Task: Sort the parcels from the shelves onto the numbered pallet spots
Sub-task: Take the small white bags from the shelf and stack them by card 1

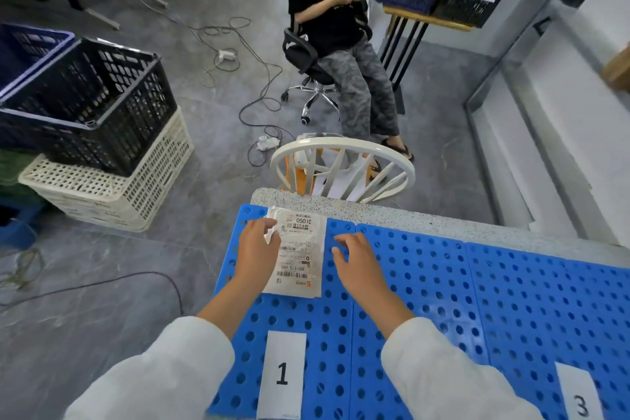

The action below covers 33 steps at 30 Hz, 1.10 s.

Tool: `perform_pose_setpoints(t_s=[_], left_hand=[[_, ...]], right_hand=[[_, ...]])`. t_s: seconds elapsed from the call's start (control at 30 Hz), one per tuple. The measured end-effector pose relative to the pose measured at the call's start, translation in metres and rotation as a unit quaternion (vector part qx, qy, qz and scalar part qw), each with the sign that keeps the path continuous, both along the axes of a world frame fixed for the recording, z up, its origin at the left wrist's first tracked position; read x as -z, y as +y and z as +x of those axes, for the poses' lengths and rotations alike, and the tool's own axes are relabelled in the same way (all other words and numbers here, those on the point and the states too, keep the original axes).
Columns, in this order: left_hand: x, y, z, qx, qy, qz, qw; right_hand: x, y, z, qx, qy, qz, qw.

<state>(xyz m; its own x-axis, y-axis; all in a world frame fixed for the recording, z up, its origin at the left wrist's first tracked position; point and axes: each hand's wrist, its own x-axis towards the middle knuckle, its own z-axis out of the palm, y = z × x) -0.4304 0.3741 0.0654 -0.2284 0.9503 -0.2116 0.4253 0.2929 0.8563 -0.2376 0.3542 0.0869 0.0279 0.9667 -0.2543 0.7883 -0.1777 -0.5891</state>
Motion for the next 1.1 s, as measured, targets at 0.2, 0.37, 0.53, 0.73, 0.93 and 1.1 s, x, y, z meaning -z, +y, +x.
perform_pose_setpoints(t_s=[0.2, 0.37, 0.53, 0.73, 0.93, 1.1], left_hand=[[-0.065, -0.005, 0.067, 0.242, 0.058, 0.091, 0.964], [-0.122, -0.031, 0.14, 0.386, 0.113, 0.124, 0.907], [-0.166, -0.091, 0.236, 0.453, 0.104, 0.146, 0.873], [-0.194, -0.189, 0.357, 0.56, 0.114, 0.193, 0.797], [-0.206, -0.299, 0.472, 0.647, 0.092, 0.235, 0.72], [-0.199, -0.384, 0.538, 0.711, 0.076, 0.249, 0.654]], right_hand=[[-0.055, -0.022, 0.066, -0.023, -0.026, 0.019, 0.999], [-0.097, -0.079, 0.148, 0.044, -0.028, 0.034, 0.998], [-0.137, -0.182, 0.239, 0.146, -0.048, 0.072, 0.986], [-0.164, -0.331, 0.334, 0.282, -0.055, 0.103, 0.952], [-0.168, -0.477, 0.388, 0.399, -0.052, 0.107, 0.909], [-0.162, -0.576, 0.417, 0.5, -0.067, 0.099, 0.858]])
